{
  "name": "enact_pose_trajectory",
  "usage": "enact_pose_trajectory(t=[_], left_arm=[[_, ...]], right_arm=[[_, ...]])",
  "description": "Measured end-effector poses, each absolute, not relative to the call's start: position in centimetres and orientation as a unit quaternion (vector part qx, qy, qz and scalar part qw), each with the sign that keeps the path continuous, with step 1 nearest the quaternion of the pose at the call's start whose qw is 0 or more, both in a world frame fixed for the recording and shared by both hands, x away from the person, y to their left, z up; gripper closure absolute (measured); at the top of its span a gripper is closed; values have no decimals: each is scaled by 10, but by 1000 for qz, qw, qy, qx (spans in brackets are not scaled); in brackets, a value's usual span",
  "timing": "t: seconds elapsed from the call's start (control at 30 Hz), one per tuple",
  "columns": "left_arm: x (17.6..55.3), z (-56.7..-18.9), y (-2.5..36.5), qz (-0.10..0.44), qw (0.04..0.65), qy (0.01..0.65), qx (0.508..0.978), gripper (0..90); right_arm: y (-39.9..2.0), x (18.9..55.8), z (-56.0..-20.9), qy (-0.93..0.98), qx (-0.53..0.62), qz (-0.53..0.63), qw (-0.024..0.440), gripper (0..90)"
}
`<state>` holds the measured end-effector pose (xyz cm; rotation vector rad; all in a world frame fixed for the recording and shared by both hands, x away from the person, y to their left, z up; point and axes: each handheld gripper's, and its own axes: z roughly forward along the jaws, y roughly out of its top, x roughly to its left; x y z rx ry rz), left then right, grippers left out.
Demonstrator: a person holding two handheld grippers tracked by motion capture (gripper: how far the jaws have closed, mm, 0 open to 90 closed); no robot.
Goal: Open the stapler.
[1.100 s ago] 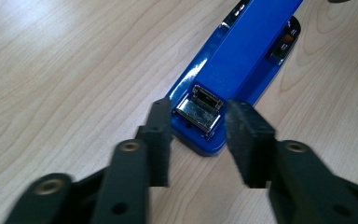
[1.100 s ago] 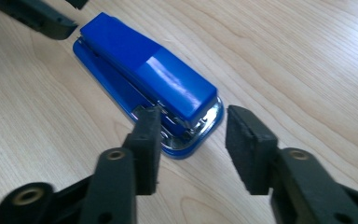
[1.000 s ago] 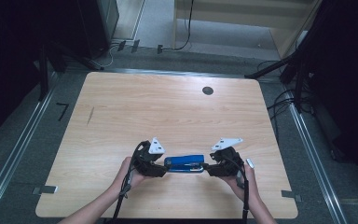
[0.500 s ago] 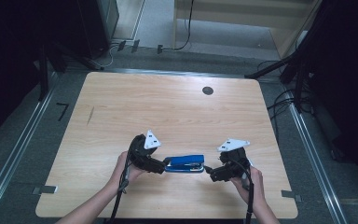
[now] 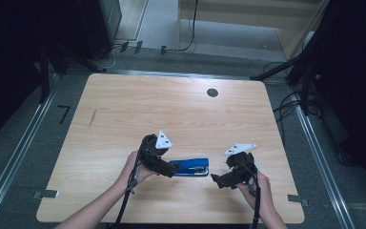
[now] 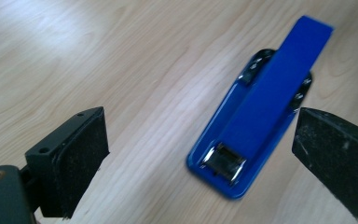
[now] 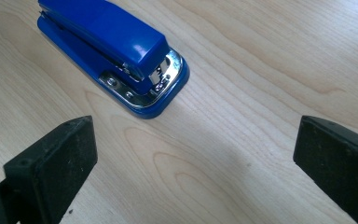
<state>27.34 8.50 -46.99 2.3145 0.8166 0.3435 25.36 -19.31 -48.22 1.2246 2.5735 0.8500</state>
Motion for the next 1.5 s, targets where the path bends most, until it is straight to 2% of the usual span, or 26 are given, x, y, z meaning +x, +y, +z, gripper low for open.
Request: enact_pose_trajectory(t=[0.33, 0.5, 0.57, 0.83, 1.27, 1.5], left_arm=[[280, -478, 44, 116, 314, 273, 902, 45], [279, -483, 19, 115, 304, 231, 917, 157], [279, -484, 12, 114, 305, 221, 919, 227], [282, -489, -5, 110, 300, 193, 928, 393], [280, -497, -18, 128, 288, 153, 937, 570], [281, -496, -17, 131, 288, 129, 940, 602]], right_arm=[[-208, 256, -480, 858, 416, 292, 79, 3], [-205, 255, -480, 860, 413, 290, 75, 19], [-205, 255, -481, 861, 412, 289, 76, 36], [-207, 257, -484, 862, 416, 283, 69, 52], [-208, 259, -486, 863, 417, 275, 72, 80], [-207, 259, -486, 863, 417, 276, 77, 121]])
